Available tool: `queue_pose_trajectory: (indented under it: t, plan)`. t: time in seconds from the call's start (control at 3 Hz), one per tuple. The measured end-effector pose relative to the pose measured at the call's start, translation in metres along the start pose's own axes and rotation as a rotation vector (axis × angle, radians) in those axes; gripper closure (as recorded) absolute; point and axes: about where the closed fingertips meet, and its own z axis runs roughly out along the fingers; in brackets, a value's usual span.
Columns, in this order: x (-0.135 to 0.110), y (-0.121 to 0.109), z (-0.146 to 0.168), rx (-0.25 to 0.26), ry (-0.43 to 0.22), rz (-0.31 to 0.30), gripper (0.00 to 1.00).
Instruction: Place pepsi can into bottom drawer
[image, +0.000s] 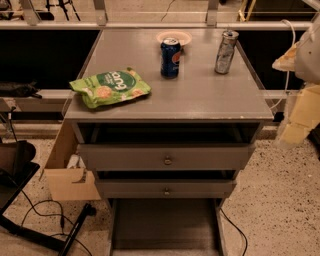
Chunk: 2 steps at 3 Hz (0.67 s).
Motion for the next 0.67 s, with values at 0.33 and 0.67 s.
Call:
queue_pose_trajectory:
  t: [0.33,0.67]
  plan:
    - [0.0,0.0,0.0,0.0,0.0,0.0,0.0]
    - [-0.0016,-0.002,-0.0016,0.011,-0.018,0.001,0.0]
